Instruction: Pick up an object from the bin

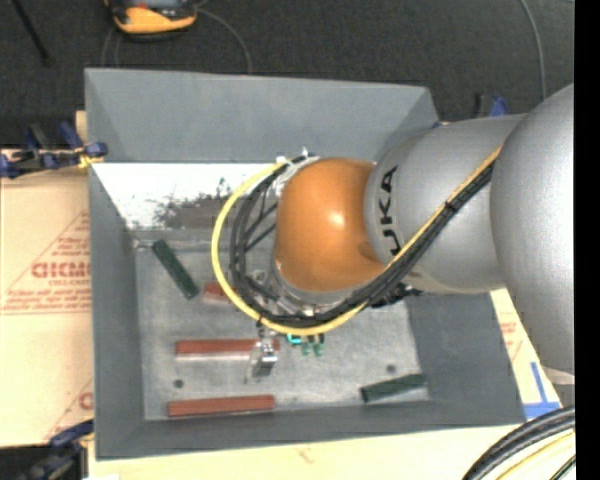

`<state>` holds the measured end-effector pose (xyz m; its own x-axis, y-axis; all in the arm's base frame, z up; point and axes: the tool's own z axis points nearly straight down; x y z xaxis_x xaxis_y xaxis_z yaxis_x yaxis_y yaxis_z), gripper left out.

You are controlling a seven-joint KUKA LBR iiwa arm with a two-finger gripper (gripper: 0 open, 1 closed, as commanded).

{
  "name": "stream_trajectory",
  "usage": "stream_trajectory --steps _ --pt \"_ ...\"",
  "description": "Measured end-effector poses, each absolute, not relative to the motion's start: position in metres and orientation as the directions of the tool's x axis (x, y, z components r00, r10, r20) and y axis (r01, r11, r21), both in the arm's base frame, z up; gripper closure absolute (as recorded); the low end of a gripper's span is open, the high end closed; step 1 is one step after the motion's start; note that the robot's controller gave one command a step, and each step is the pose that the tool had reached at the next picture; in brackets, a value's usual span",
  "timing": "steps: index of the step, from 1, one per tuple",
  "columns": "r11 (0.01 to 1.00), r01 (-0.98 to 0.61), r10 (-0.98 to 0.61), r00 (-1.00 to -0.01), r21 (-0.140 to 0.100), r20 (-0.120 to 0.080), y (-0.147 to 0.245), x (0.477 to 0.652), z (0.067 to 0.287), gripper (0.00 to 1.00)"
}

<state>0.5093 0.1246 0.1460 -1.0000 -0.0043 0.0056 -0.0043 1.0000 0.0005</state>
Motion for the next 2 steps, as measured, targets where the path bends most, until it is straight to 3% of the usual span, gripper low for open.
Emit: stream_trajectory --steps 1,2 --pt "1.0 0.0 0.0 -1.0 0.002 -0.002 0.124 0.511 0.15 0.0" --pt "0.999 -0.051 -0.051 -0.999 0.001 0.0 0.119 0.528 0.083 1.0"
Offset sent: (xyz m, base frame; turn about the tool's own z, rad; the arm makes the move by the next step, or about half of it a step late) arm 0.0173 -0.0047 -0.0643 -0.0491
